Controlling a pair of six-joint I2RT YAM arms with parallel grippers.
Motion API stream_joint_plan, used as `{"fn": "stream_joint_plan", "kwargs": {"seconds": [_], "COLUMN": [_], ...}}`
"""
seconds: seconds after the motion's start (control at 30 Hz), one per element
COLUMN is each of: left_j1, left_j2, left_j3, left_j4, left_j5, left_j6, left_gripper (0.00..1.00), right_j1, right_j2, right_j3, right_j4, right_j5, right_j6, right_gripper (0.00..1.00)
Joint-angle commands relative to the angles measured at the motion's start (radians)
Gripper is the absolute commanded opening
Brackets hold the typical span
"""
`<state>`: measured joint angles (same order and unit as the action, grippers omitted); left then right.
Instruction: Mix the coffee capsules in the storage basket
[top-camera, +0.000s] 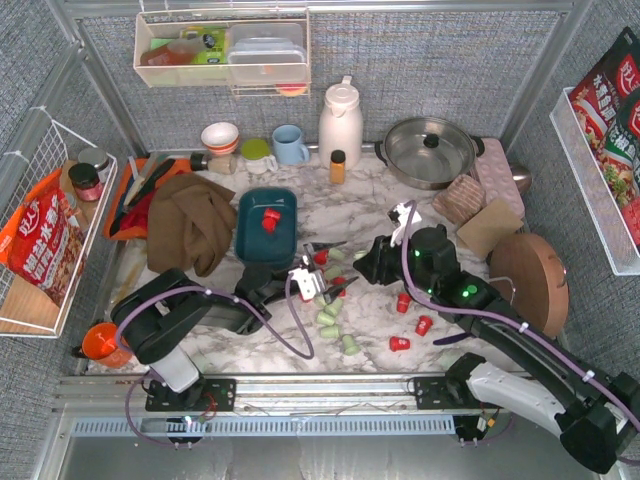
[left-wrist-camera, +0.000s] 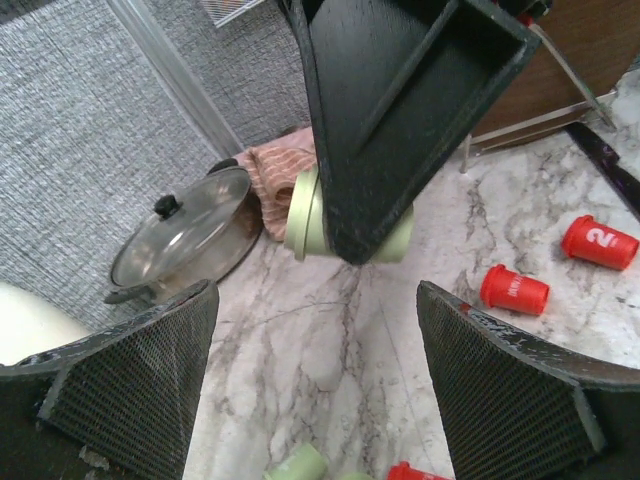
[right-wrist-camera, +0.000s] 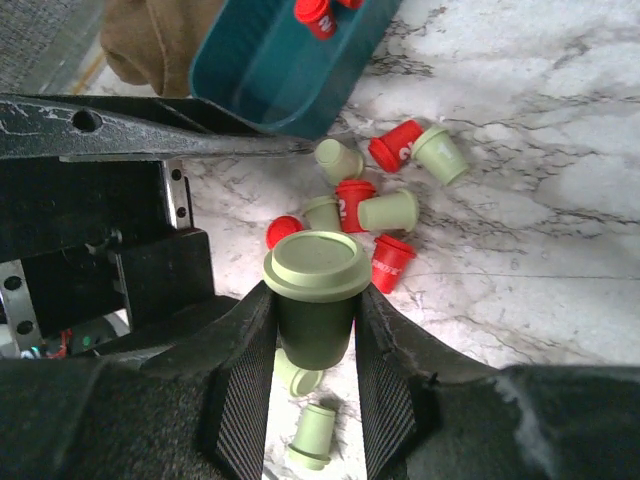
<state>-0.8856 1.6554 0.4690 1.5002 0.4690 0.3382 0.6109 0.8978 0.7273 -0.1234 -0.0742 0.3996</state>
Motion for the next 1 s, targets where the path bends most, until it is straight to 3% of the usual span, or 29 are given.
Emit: {"fn": "stream_joint_plan", "kwargs": {"seconds": [0.0,0.3,0.57,0.73,0.97], "left_j1": [-0.027,-0.055,-0.060,-0.061,-0.061], "left_j2": [0.003,0.000,0.006,0.004,0.022], "left_j3": [0.027,0.051,0.068,0.069,0.054], "left_j4": [-0.024,-0.080,-0.083,-0.070,0.004], "left_j5": [-0.018,-0.035,-0.036,-0.026,-0.074], "left_j6": [0.104,0.154,0.165,0.155,0.125], "left_gripper": [0.89,0.87,0.62,0.57,0.46], "right_j1": [-0.001,0.000,-0.001,0.000,-0.001], "right_j2": [0.015,0.053,0.059,0.064,0.040], "right_j3": [-0.009,-0.011,-0.013,-0.015,0.002], "right_j4": [0.078,0.110,0.092,0.078,0.027], "right_j5": [-0.069,-0.116,-0.117,-0.109,-0.057], "right_j6": [0.043,0.068,0.065,0.061,0.045], "right_gripper": [0.28,0.28,0.28,0.29,0.52]}}
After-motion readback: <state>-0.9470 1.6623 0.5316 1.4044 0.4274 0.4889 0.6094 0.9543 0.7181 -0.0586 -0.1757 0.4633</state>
